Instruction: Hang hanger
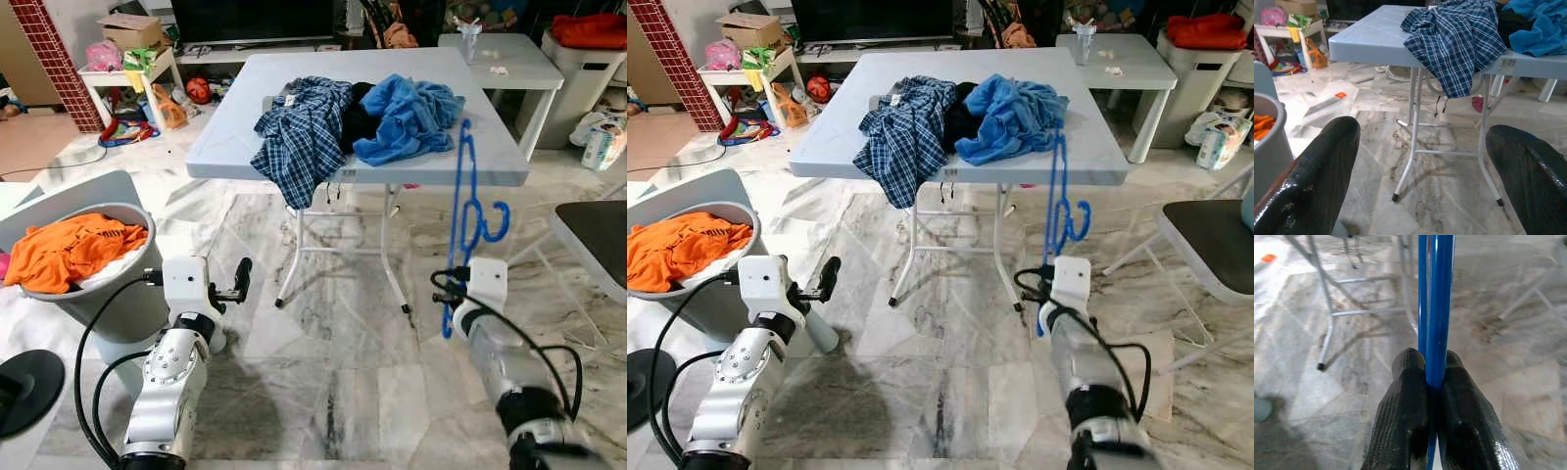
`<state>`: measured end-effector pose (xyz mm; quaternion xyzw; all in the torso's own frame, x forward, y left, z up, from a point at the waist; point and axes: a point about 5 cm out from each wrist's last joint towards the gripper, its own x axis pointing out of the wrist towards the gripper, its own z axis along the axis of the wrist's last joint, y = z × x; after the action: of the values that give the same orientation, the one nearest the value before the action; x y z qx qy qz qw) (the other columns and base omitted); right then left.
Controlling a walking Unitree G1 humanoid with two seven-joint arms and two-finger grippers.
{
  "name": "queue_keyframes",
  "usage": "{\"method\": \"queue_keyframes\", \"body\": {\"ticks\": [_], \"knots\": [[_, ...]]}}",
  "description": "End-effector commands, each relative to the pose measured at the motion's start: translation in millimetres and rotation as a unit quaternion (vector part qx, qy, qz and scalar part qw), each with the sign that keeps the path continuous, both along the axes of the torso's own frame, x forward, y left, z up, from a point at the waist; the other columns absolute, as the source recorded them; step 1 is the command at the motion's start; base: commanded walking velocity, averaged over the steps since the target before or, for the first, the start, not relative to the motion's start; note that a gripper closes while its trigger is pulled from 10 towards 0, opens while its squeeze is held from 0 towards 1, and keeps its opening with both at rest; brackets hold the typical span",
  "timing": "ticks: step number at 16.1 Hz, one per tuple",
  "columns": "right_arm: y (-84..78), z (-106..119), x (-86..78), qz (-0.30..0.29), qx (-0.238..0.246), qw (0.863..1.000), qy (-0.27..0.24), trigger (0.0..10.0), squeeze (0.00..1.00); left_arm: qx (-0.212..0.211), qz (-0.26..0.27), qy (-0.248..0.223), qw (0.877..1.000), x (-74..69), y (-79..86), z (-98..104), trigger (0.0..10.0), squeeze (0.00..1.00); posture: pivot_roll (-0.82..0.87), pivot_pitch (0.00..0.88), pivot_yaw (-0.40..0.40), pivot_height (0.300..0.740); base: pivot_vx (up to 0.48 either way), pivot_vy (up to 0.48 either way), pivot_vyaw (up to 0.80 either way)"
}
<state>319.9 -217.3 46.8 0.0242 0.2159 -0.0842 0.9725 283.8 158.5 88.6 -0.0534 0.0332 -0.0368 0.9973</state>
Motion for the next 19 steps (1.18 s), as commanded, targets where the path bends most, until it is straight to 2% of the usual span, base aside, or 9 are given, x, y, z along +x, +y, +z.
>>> {"method": "queue_keyframes", "body": {"ticks": [1, 11, 19], "knots": [[0.2, 9.3, 3.8, -0.019, -0.002, 1.0, -0.013, 10.0, 0.0, -0.011, 0.006, 0.005, 1.0, 1.8, 4.2, 0.1, 10.0, 0.0, -0.1, 0.0, 0.039, 0.74, 0.0, 0.0, -0.56], [2.9, 17.1, 0.1, -0.039, -0.011, 0.999, -0.013, 10.0, 0.0, -0.023, -0.014, 0.014, 1.0, 6.8, 5.0, 0.4, 10.0, 0.0, -0.11, 0.0, 0.042, 0.74, 0.0, 0.0, -0.8], [4.2, 19.1, -2.2, -0.046, -0.016, 0.999, -0.014, 10.0, 0.0, -0.021, -0.043, 0.022, 0.999, 10.0, 4.1, 0.7, 10.0, 0.0, -0.12, 0.0, 0.055, 0.74, 0.323, 0.217, -0.8]]}}
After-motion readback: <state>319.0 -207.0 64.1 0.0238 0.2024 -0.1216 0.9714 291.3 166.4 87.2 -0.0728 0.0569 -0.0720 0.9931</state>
